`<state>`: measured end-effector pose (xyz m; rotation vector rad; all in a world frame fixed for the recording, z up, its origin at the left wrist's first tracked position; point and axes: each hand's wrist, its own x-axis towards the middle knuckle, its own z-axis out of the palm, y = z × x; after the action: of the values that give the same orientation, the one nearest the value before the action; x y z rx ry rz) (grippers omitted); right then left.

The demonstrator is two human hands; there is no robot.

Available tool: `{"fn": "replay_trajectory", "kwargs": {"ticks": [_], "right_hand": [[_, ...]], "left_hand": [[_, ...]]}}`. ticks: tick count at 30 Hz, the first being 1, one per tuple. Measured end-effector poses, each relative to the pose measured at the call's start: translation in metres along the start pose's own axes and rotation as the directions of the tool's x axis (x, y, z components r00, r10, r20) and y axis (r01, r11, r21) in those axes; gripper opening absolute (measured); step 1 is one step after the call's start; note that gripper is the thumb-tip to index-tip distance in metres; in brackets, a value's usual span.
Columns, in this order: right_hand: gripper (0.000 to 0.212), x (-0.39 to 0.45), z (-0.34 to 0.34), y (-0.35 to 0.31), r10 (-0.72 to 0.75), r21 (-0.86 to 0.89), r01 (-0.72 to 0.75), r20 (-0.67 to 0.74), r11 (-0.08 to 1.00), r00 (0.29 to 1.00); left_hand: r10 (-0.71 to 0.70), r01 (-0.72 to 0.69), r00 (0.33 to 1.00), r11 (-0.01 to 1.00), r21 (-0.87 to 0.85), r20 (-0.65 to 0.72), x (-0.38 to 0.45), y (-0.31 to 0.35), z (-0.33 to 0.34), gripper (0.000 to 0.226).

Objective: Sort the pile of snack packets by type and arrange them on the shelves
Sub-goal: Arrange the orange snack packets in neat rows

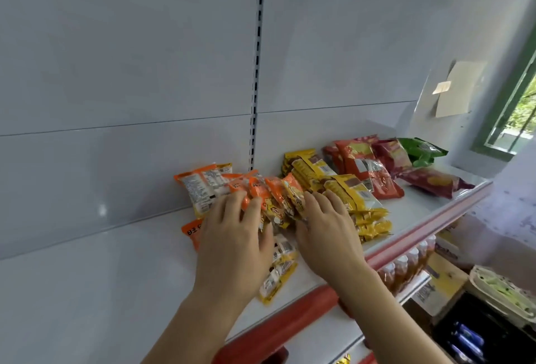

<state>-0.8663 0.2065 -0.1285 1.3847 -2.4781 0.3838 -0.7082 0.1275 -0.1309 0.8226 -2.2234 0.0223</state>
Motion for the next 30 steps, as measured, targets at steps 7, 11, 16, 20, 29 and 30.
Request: {"fn": "replay_trajectory", "kwargs": {"ticks": [7, 11, 16, 20, 29, 30], "right_hand": [[0.021, 0.034, 0.002, 0.014, -0.096, 0.088, 0.102, -0.071, 0.991, 0.993], [0.013, 0.03, -0.014, 0.024, -0.133, 0.281, 0.266, -0.415, 0.922, 0.9], [0.02, 0.013, -0.01, 0.021, -0.441, 0.355, 0.698, -0.578, 0.622, 0.687], [0.038, 0.022, -0.007, 0.034, -0.487, 0.335, 0.628, -0.418, 0.702, 0.767], [0.024, 0.059, -0.016, 0.013, -0.25, 0.014, 0.251, 0.156, 0.968, 0.955], [0.024, 0.057, -0.019, 0.014, -0.233, 0.016, 0.232, 0.101, 0.973, 0.967]], "left_hand": [[-0.129, 0.145, 0.972, 0.987, 0.07, -0.194, 0.016, 0.015, 0.009, 0.023], [-0.249, 0.221, 0.947, 0.963, -0.154, -0.204, 0.025, 0.048, -0.001, 0.029], [-0.577, 0.549, 0.799, 0.583, -0.599, 0.17, 0.041, 0.077, -0.001, 0.037], [-0.774, 0.625, 0.631, 0.464, -0.628, 0.057, 0.037, 0.064, 0.0, 0.03], [-0.792, 0.555, 0.597, 0.293, -0.779, 0.128, 0.019, 0.056, -0.02, 0.005], [-0.789, 0.547, 0.594, 0.253, -0.798, 0.156, 0.017, 0.054, -0.023, 0.006]]}}
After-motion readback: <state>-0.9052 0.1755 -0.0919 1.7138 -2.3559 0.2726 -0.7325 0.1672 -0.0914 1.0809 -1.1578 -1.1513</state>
